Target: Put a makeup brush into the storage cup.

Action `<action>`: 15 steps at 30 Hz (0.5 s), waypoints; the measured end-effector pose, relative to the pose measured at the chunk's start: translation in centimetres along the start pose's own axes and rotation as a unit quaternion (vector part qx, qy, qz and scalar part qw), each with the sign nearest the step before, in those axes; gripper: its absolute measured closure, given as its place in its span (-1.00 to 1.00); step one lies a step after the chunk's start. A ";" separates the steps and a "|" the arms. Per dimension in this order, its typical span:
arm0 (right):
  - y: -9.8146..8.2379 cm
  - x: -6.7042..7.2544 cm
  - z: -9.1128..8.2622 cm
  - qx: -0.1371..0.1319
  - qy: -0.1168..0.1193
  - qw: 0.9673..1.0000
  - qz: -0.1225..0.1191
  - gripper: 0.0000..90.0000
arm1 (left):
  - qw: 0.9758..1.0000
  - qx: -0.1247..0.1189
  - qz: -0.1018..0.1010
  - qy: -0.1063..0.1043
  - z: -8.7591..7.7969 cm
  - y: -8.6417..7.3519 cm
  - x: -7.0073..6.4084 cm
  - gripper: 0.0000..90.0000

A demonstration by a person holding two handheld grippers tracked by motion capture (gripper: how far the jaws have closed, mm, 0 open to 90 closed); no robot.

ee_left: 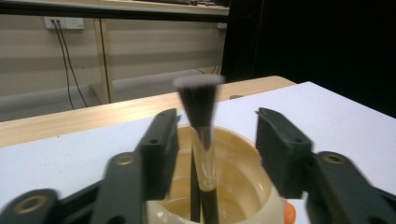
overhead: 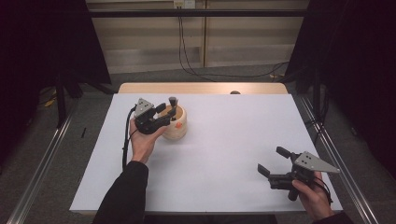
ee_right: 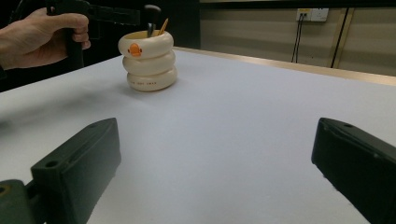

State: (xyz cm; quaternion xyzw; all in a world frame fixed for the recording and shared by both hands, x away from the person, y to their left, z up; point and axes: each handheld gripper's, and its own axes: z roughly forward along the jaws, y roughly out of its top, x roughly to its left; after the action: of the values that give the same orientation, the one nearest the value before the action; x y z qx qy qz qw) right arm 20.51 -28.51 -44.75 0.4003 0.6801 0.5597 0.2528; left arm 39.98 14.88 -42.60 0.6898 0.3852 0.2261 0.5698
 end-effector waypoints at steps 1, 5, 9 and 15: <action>0.0 0.0 0.0 0.001 0.001 1.000 0.001 -0.98 | 1.000 0.002 -0.002 0.002 0.0 0.0 0.0 -0.11; 0.0 0.0 0.1 0.002 -0.002 1.000 0.001 -0.98 | 1.000 0.002 -0.004 0.005 -0.1 0.2 -0.1 -0.43; 0.0 0.0 0.1 0.001 -0.001 1.000 0.001 -0.98 | 1.000 0.000 -0.007 0.007 -0.1 0.3 -0.1 -0.66; 0.0 -0.2 0.0 -0.001 -0.003 1.000 -0.004 -0.98 | 1.000 -0.003 -0.025 -0.007 -0.5 0.5 0.2 -0.90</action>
State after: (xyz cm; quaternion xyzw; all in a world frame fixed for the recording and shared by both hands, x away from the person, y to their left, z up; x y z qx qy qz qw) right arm 20.59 -28.67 -44.80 0.3991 0.6803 0.5585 0.2569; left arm 39.84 15.37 -42.05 0.6798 0.3975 0.2079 0.5801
